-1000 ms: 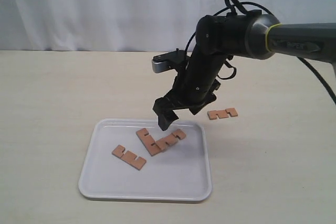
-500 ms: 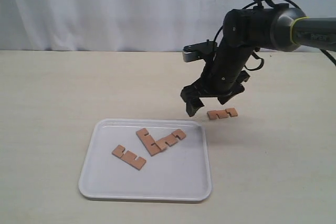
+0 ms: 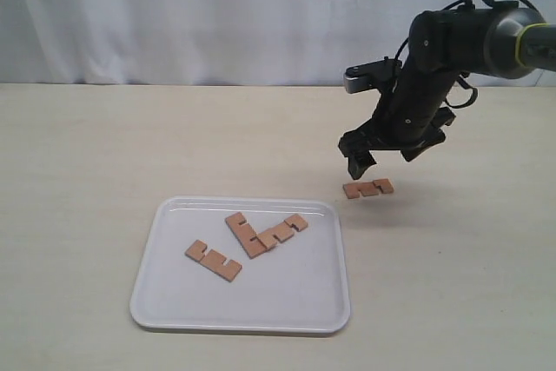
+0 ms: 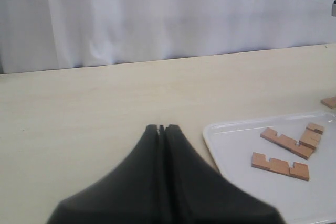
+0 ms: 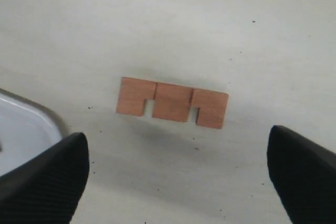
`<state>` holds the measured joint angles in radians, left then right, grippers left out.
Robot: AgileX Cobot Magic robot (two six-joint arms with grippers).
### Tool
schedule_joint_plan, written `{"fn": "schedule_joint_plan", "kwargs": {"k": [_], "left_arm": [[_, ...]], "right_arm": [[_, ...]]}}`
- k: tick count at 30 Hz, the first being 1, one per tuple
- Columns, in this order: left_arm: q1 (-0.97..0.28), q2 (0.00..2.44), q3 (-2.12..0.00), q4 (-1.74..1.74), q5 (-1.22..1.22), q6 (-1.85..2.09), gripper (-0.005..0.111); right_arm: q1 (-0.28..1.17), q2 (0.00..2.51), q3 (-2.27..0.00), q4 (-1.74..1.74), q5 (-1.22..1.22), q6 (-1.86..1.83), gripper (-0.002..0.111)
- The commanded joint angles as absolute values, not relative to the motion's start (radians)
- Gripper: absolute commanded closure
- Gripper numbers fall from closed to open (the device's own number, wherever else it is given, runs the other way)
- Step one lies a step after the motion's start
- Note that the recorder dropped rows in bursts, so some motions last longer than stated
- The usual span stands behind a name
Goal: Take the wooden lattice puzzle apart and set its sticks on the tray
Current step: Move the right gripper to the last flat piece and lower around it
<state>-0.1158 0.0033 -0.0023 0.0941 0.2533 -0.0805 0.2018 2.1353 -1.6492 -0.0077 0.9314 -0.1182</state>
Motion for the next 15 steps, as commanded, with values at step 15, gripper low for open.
{"fn": "schedule_joint_plan", "kwargs": {"k": [15], "left_arm": [[-0.116, 0.0, 0.0, 0.094, 0.242, -0.084, 0.107]], "right_arm": [[0.188, 2.206, -1.652, 0.138, 0.84, -0.123, 0.023]]}}
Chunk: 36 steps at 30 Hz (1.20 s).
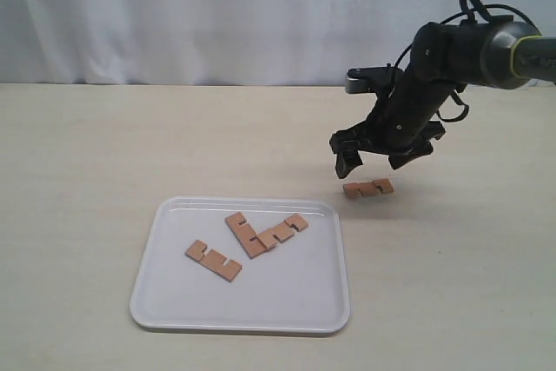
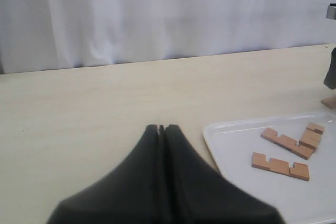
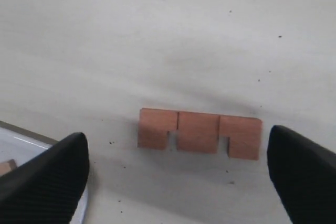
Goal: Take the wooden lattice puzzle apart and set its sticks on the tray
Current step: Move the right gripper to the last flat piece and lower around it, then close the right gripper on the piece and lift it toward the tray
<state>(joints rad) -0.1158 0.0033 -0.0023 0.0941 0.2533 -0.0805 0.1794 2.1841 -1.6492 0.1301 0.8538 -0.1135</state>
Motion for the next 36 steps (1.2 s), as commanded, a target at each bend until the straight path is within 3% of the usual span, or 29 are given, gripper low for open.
{"fn": "schedule_joint_plan", "kwargs": {"k": [1, 10, 25, 31, 36], "left_arm": [[-0.116, 0.0, 0.0, 0.094, 0.242, -0.084, 0.107], [-0.116, 0.0, 0.0, 0.094, 0.242, -0.084, 0.107], [-0.116, 0.0, 0.0, 0.094, 0.242, -0.084, 0.107], [-0.116, 0.0, 0.0, 0.094, 0.242, -0.084, 0.107], [-0.116, 0.0, 0.0, 0.094, 0.242, -0.084, 0.107]], "right_arm": [[0.188, 2.212, -1.652, 0.138, 0.838, -0.123, 0.023], [0.188, 2.228, -1.652, 0.015, 0.806, 0.095, 0.023], [0.188, 2.282, -1.652, 0.008, 0.804, 0.102, 0.026], [0.188, 2.282, -1.652, 0.008, 0.816, 0.12, 0.055], [0.188, 2.275, -1.652, 0.008, 0.835, 0.117, 0.092]]}}
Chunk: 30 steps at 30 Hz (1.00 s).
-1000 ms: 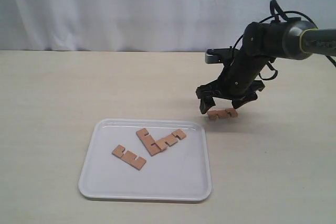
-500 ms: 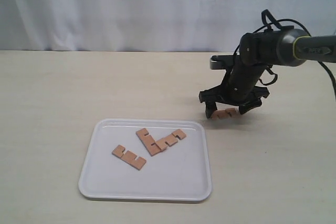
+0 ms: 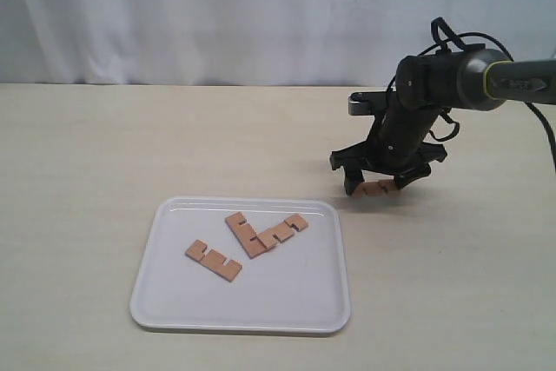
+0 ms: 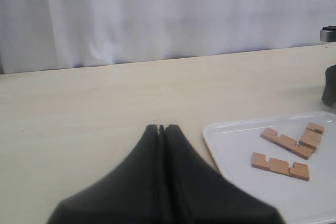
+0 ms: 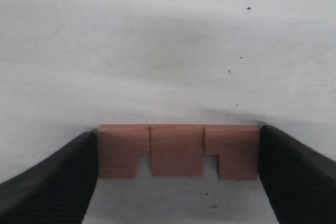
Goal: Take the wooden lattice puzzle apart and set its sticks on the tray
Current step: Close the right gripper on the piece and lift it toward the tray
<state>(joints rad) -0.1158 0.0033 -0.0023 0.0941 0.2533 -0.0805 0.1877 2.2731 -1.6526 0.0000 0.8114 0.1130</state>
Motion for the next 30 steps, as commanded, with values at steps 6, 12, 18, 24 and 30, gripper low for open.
{"fn": "schedule_joint_plan", "kwargs": {"k": [6, 12, 18, 24, 30], "left_arm": [[-0.116, 0.0, 0.0, 0.094, 0.242, -0.084, 0.107], [-0.116, 0.0, 0.0, 0.094, 0.242, -0.084, 0.107], [-0.116, 0.0, 0.0, 0.094, 0.242, -0.084, 0.107], [-0.116, 0.0, 0.0, 0.094, 0.242, -0.084, 0.107], [-0.116, 0.0, 0.0, 0.094, 0.242, -0.084, 0.107]], "right_arm": [[0.188, 2.226, -1.652, 0.008, 0.845, 0.113, 0.104], [0.188, 2.169, -1.648, 0.051, 0.902, 0.0, 0.104], [0.188, 2.095, -1.584, 0.206, 0.894, -0.188, 0.104], [0.196, 1.988, -1.463, 0.591, 0.846, -0.56, 0.104], [0.366, 1.955, -1.427, 0.588, 0.838, -0.629, 0.104]]}}
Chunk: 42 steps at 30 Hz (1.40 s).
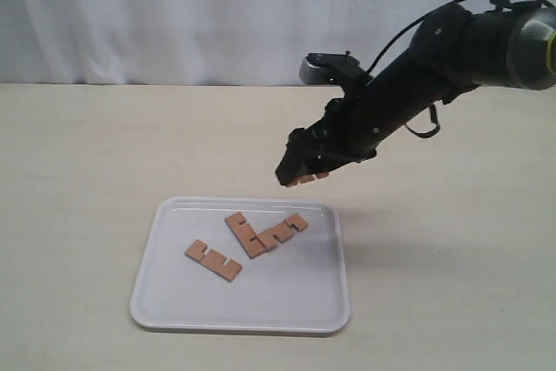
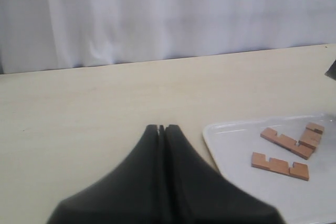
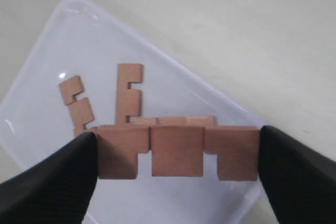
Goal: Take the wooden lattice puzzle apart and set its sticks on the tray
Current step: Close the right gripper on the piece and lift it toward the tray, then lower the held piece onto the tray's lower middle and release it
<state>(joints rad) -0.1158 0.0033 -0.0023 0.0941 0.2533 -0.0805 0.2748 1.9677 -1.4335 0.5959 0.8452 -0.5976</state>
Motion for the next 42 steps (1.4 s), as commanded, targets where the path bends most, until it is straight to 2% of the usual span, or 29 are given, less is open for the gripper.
{"fn": "schedule_joint_plan", "kwargs": {"k": [1, 5, 8, 18, 25, 26, 29, 30, 32, 34, 42], "left_arm": [[-0.116, 0.0, 0.0, 0.094, 0.242, -0.084, 0.107], [-0.116, 0.0, 0.0, 0.094, 0.242, -0.084, 0.107], [-0.116, 0.0, 0.0, 0.094, 0.242, -0.084, 0.107], [-0.116, 0.0, 0.0, 0.094, 0.242, -0.084, 0.107], [-0.116, 0.0, 0.0, 0.094, 0.242, -0.084, 0.107], [-0.116, 0.0, 0.0, 0.094, 0.242, -0.084, 0.107], [-0.116, 0.0, 0.0, 0.094, 0.242, -0.084, 0.107], [-0.116, 0.0, 0.0, 0.094, 0.242, -0.084, 0.107], [-0.116, 0.0, 0.0, 0.094, 0.242, -0.084, 0.107], [-0.116, 0.0, 0.0, 0.094, 0.242, -0.084, 0.107], [-0.116, 0.0, 0.0, 0.094, 0.242, -0.084, 0.107]], "right_arm": [[0.409, 1.955, -1.427, 0.545, 0.839, -0.645, 0.104], [0.61, 1.957, -1.407, 0.173, 0.838, -0.559, 0.104], [0.671, 1.959, -1.401, 0.112, 0.838, -0.533, 0.104], [0.666, 1.977, -1.401, 0.069, 0.804, -0.402, 0.104], [0.649, 2.08, -1.401, 0.0, 0.798, -0.304, 0.102], [0.649, 2.085, -1.401, 0.0, 0.798, -0.283, 0.099], [0.649, 2.092, -1.401, 0.0, 0.8, -0.246, 0.075], [0.649, 2.092, -1.401, 0.0, 0.8, -0.246, 0.06], [0.649, 2.092, -1.401, 0.0, 0.801, -0.17, 0.043], [0.649, 2.092, -1.401, 0.0, 0.801, -0.107, 0.032], [0.649, 2.092, -1.406, 0.0, 0.801, -0.046, 0.014]]}}
